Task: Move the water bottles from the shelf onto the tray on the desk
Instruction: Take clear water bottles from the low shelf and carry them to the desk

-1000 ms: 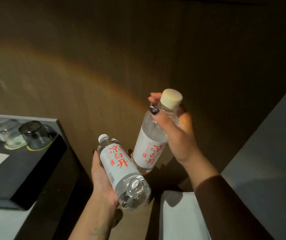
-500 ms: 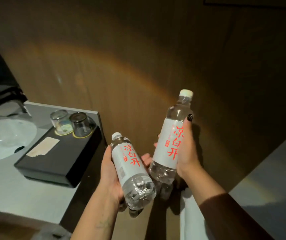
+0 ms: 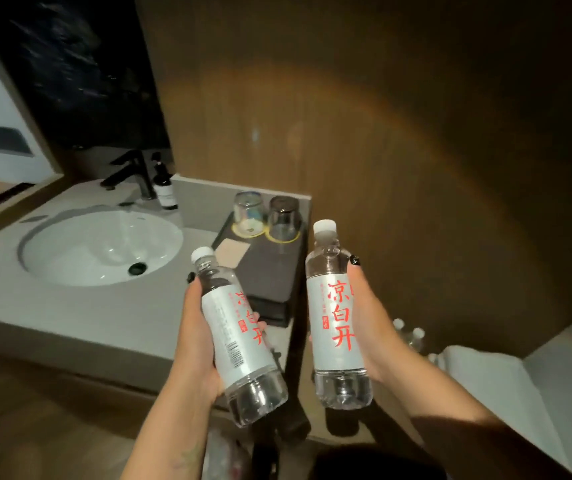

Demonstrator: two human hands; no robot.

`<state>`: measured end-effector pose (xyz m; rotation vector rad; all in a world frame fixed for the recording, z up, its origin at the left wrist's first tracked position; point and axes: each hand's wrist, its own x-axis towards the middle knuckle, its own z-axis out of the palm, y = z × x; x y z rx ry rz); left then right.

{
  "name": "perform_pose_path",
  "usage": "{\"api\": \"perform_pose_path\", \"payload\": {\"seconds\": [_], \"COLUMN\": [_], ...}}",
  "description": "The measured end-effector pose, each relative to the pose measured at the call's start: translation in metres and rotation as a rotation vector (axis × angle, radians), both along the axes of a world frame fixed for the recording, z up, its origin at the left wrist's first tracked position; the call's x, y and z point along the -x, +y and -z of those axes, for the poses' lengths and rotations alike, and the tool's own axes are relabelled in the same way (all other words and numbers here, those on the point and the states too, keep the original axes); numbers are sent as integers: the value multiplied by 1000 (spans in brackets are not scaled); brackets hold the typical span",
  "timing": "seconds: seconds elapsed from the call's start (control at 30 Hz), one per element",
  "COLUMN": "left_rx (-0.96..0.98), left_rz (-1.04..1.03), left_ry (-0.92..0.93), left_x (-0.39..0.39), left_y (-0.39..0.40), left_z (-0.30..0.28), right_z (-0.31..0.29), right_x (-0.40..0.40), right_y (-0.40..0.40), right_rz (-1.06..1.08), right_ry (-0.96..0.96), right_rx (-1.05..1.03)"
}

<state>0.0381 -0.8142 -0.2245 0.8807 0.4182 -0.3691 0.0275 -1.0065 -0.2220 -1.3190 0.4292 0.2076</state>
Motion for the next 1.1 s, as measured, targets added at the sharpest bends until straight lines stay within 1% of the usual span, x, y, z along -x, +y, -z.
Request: {"api": "perform_pose_path", "payload": {"seconds": [0.13, 0.27, 0.43, 0.5, 0.57, 0.67, 0.77, 0.83, 0.97, 1.1], "left_rx": [-61, -136, -199, -182, -212, -331, -325, -362, -518, -535], "left_rz": [31, -31, -87, -79, -82, -130, -196, -209, -231, -285], "left_ry": [-6, -22, -51, -53, -30, -14, -7, -34, -59, -89], "left_x": [16, 24, 20, 13, 2, -20, -49, -71, -113, -141], "left_y": [84, 160, 236, 262, 286, 320, 351, 373, 420, 459], "left_z": [3, 5, 0, -3, -3, -1, 0, -1, -7, -20], "right_z": [10, 11, 7, 5, 4, 7, 12, 12, 7, -3], "right_x": [0, -10, -30, -41, -55, -78, -107, -130, -178, -213], "right_y": [78, 152, 239, 271, 300, 340, 379, 404, 454, 495], "right_rz": [-97, -225, -330, -378, -416, -424, -437, -441, -422, -447], "right_ry": [46, 52, 4, -1, -13, -45, -66, -57, -54, -29], "right_rx": [38, 53, 106, 113, 109, 97, 105, 101, 133, 109]}}
